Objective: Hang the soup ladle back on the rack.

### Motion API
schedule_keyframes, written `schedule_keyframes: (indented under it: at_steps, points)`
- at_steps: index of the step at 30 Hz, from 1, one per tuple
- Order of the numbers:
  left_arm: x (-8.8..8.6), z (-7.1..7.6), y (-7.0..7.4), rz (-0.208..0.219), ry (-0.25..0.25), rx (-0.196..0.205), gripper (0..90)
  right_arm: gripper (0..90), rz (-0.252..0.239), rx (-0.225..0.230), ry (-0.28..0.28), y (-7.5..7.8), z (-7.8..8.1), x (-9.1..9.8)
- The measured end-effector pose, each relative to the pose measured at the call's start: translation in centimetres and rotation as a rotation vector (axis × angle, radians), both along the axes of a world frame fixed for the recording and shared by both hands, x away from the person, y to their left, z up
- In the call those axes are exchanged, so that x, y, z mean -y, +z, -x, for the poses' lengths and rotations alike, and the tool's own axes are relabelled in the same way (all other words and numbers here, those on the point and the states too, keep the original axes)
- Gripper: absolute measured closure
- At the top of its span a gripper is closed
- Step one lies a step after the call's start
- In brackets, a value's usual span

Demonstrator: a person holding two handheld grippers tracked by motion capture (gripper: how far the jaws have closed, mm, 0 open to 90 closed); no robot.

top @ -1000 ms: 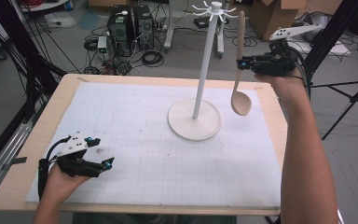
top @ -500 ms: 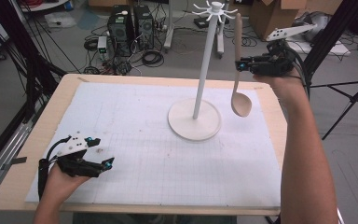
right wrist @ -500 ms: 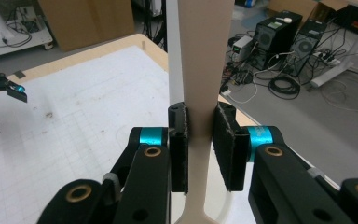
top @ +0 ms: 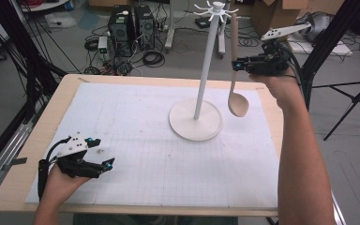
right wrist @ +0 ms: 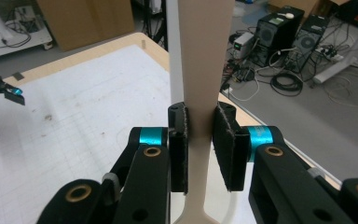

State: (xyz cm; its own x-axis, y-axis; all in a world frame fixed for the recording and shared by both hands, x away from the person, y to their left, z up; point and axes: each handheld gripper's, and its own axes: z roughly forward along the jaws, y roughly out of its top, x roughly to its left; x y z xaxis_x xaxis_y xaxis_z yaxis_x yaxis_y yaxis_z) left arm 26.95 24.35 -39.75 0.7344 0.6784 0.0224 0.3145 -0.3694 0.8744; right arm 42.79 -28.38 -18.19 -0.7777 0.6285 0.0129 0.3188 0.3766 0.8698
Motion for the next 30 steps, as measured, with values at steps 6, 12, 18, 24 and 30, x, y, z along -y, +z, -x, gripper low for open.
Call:
schedule_keyframes:
  at_steps: [6,12,18,24,30]
  points:
    - [0.0,0.0,0.0,0.001,0.000,0.000,13.2,74.5,-0.006,-0.009,-0.001,-0.2,0.0,0.0]
    - [0.1,0.0,0.0,0.003,-0.004,0.000,13.2,53.0,-0.031,0.005,-0.035,-0.3,0.3,0.4]
    - [0.1,0.0,0.0,0.008,-0.005,-0.001,13.2,46.6,-0.061,0.025,-0.032,-0.7,1.4,1.8]
    - [0.2,-0.1,0.2,0.006,-0.005,0.002,13.2,41.2,-0.085,0.049,-0.018,-0.9,3.0,3.1]
    - [0.4,-0.5,0.5,-0.014,-0.002,0.003,13.1,36.5,-0.099,0.076,-0.006,-1.4,4.4,3.7]
